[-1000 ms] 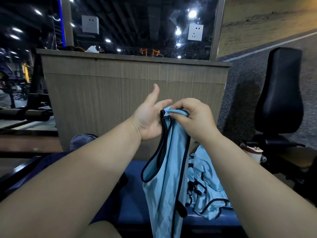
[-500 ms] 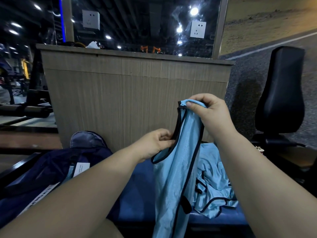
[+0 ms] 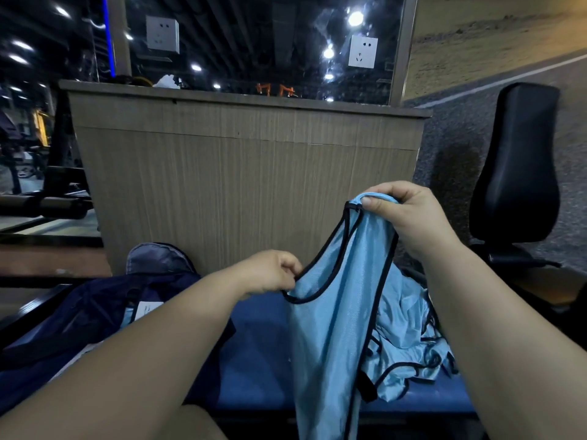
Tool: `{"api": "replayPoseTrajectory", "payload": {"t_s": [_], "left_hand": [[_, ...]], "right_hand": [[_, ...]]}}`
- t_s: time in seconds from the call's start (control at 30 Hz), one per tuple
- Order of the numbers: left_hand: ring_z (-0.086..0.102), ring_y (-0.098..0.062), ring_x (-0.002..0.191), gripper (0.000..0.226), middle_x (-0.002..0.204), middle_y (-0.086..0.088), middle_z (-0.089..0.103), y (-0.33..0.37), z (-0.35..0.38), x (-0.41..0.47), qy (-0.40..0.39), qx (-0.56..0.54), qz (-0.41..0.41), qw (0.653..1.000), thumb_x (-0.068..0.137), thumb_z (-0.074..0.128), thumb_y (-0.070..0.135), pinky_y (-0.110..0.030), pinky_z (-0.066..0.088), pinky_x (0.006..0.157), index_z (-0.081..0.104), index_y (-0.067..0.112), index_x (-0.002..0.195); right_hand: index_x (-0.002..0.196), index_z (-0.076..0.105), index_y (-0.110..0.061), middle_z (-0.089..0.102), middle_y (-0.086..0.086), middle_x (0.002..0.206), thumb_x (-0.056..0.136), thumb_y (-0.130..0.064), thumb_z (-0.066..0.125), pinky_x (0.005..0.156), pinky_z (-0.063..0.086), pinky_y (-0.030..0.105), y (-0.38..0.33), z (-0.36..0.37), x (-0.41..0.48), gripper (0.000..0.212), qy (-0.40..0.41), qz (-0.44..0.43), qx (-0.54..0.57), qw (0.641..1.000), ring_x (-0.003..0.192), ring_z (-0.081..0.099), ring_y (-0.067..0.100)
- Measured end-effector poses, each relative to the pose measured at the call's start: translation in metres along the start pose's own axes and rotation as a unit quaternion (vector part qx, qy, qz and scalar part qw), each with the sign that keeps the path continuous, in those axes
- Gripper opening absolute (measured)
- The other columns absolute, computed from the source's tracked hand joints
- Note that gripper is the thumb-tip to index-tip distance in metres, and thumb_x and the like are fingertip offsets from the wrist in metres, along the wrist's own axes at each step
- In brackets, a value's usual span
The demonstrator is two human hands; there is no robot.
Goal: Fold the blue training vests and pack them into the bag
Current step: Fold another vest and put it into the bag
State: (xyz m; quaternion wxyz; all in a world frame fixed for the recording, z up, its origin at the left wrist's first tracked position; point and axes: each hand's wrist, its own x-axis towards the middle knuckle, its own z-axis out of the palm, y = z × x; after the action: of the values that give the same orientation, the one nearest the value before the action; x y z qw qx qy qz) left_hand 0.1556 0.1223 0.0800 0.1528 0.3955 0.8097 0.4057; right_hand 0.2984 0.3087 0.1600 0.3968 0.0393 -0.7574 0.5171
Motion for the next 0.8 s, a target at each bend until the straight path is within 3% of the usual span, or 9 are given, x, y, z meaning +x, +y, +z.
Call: {"api": "replayPoseTrajectory", "payload": {"t_s": [0.13, 0.3, 0.4, 0.5, 0.67, 0.73, 0.8], "left_hand": [[0.055, -0.012, 0.075, 0.035, 0.088, 0.000, 0.065, -0.007, -0.010, -0.004, -0.019, 0.027, 0.009, 0.999, 0.077, 0.052, -0.006, -0.026, 0.043, 0.067, 0.064, 0.022, 0.094], [0.053, -0.014, 0.079, 0.048, 0.106, -0.002, 0.053, -0.012, -0.006, -0.009, -0.029, 0.046, 0.080, 0.995, 0.073, 0.056, -0.006, -0.026, 0.045, 0.063, 0.041, 0.030, 0.102], [0.055, -0.019, 0.082, 0.046, 0.095, 0.000, 0.061, -0.016, -0.006, -0.012, -0.056, -0.005, 0.070, 0.996, 0.064, 0.055, 0.001, -0.038, 0.043, 0.069, 0.043, 0.025, 0.101], [0.053, -0.020, 0.074, 0.044, 0.083, -0.002, 0.062, -0.018, -0.008, -0.018, -0.054, -0.101, 0.040, 0.993, 0.059, 0.048, 0.002, -0.034, 0.039, 0.065, 0.049, 0.017, 0.101], [0.054, -0.014, 0.068, 0.036, 0.077, -0.004, 0.064, -0.020, -0.008, -0.021, -0.031, -0.239, 0.019, 0.970, 0.085, 0.037, -0.013, -0.025, 0.038, 0.059, 0.051, 0.018, 0.099], [0.050, -0.016, 0.069, 0.034, 0.081, -0.008, 0.061, -0.020, -0.005, -0.020, -0.005, -0.256, 0.030, 0.966, 0.093, 0.034, -0.007, -0.028, 0.034, 0.059, 0.054, 0.021, 0.095], [0.052, -0.016, 0.070, 0.029, 0.086, -0.009, 0.059, -0.018, -0.002, -0.020, 0.030, -0.268, 0.029, 0.963, 0.099, 0.036, 0.002, -0.028, 0.039, 0.060, 0.058, 0.020, 0.092]], "right_hand": [[0.071, 0.077, -0.022, 0.073, 0.000, 0.078, 0.077, -0.010, 0.079, 0.073, 0.054, 0.033, 0.004, -0.003, -0.002, 0.014, -0.019, 0.023, 0.003, 1.000, 0.075, 0.068, 0.015], [0.077, 0.077, -0.019, 0.074, 0.002, 0.083, 0.078, -0.012, 0.080, 0.075, 0.056, 0.033, 0.007, -0.006, 0.000, 0.007, 0.008, 0.023, 0.008, 1.000, 0.080, 0.069, 0.016], [0.077, 0.076, -0.019, 0.074, 0.000, 0.081, 0.076, -0.014, 0.082, 0.078, 0.057, 0.035, 0.013, -0.009, 0.003, 0.008, 0.032, 0.032, -0.018, 0.999, 0.079, 0.069, 0.015], [0.070, 0.075, -0.023, 0.073, -0.001, 0.077, 0.073, -0.015, 0.085, 0.078, 0.058, 0.039, 0.019, -0.014, 0.006, 0.013, 0.048, 0.049, -0.038, 0.997, 0.076, 0.069, 0.016], [0.068, 0.073, -0.024, 0.073, -0.002, 0.075, 0.072, -0.016, 0.086, 0.077, 0.059, 0.039, 0.027, -0.017, 0.008, 0.015, 0.066, 0.068, -0.044, 0.995, 0.075, 0.070, 0.017], [0.072, 0.073, -0.023, 0.073, -0.001, 0.079, 0.073, -0.019, 0.086, 0.079, 0.059, 0.041, 0.029, -0.016, 0.009, 0.013, 0.080, 0.069, -0.055, 0.993, 0.080, 0.070, 0.019], [0.074, 0.073, -0.023, 0.073, -0.003, 0.080, 0.073, -0.021, 0.086, 0.081, 0.059, 0.041, 0.030, -0.013, 0.012, 0.013, 0.094, 0.068, -0.070, 0.991, 0.082, 0.069, 0.019]]}}
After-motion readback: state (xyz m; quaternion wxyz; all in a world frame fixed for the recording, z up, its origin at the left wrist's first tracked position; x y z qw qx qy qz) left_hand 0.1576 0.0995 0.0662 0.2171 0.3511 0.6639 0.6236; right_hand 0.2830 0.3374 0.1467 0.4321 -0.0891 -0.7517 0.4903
